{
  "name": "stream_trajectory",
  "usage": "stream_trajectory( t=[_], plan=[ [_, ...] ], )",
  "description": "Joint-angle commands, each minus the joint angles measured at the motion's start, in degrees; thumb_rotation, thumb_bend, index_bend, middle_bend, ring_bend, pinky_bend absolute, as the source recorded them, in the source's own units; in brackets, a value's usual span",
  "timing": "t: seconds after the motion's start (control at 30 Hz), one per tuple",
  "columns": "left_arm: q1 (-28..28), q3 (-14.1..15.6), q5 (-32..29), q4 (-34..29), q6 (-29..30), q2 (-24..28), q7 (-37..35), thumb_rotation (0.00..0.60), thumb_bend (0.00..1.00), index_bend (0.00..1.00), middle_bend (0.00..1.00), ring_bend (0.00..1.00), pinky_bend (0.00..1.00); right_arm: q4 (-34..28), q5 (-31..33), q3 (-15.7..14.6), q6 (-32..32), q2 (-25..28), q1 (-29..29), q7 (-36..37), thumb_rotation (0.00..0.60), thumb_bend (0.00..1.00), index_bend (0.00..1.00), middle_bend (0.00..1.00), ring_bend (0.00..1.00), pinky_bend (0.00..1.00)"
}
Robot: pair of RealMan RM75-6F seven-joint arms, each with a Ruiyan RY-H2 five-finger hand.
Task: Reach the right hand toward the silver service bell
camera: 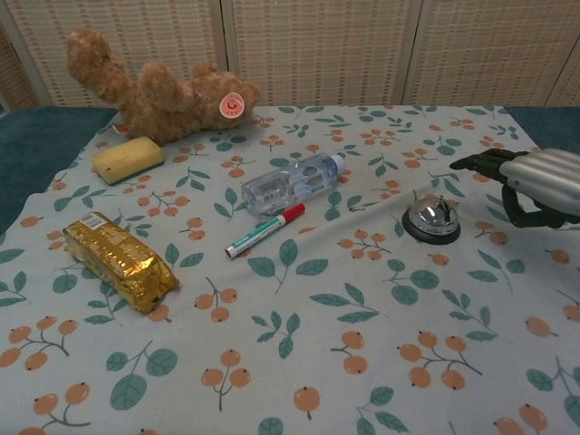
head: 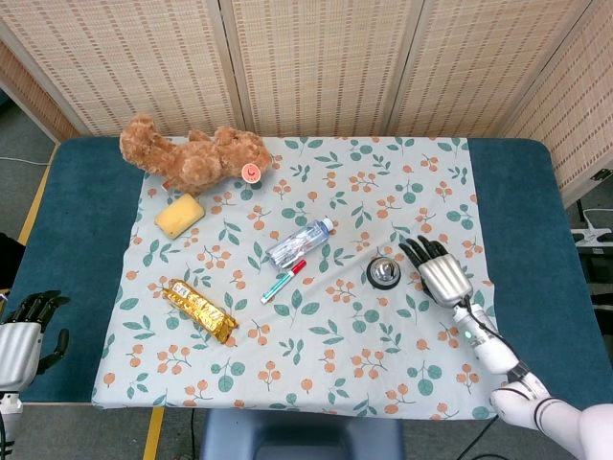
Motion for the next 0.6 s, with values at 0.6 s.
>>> stream_trajectory(
  t=[0.6],
  plan=[
    [0.22, 0.11, 0.37, -0.41, 0.29, 0.62, -1.29, 0.600, 0.48, 0.27, 0.20, 0.17, 0.41, 7.58, 0.33, -1.41, -7.23, -9.64, 8.70, 4.10, 0.600, 1.00, 0.00, 0.05, 0.00, 0.14]
  ],
)
